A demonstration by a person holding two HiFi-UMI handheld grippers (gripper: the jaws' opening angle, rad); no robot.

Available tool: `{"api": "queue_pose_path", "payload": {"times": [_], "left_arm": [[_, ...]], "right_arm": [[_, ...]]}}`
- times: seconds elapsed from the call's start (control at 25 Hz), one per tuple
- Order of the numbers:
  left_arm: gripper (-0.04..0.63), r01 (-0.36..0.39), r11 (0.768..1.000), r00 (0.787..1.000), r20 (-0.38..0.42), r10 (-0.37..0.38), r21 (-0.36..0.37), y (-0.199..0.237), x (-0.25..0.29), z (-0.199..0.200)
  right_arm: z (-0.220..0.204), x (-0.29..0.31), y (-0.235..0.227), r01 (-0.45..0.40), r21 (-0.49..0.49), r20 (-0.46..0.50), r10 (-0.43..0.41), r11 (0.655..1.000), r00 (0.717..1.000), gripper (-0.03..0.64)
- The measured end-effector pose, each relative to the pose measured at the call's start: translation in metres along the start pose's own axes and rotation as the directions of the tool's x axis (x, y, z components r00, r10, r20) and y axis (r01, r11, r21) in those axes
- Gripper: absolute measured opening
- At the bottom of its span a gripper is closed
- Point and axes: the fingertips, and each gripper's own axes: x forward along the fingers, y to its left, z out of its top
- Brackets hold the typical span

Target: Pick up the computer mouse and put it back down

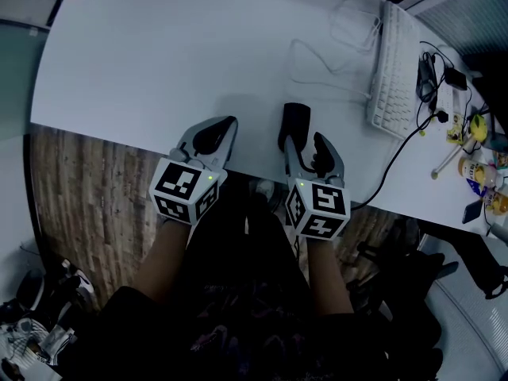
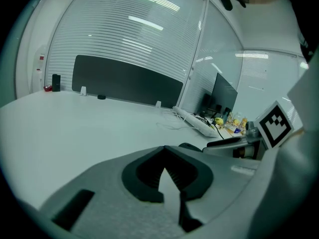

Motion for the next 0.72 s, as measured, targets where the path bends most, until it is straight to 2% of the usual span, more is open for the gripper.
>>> {"api": "queue_pose_path", "payload": {"times": [0.08, 0.2, 0.44, 0.72], "left_arm": [[0.002, 0.001, 1.000, 1.000, -0.003, -0.001, -0.002, 0.001, 0.001, -0.001], [0.002, 0.002, 1.000, 1.000, -0.011, -0.002, -0.007, 0.003, 0.004, -0.004], [0.002, 0.000, 1.000, 1.000, -0.023, 0.000, -0.016, 0.009, 0.009, -0.008], [0.002, 0.000, 1.000, 0.999, -0.034, 0.000, -0.028, 0.017, 0.015, -0.010]], "right_arm": [[-0.003, 0.006, 0.003, -0.012, -0.002, -0.020, 0.012, 1.000, 1.000, 0.297], [-0.007, 0.014, 0.006, -0.020, -0.005, -0.045, 0.020, 1.000, 0.999, 0.337], [-0.012, 0.029, 0.007, -0.015, -0.009, -0.081, 0.014, 1.000, 0.997, 0.371], [-0.018, 0.042, 0.007, -0.005, -0.014, -0.123, 0.003, 1.000, 0.992, 0.377]]}}
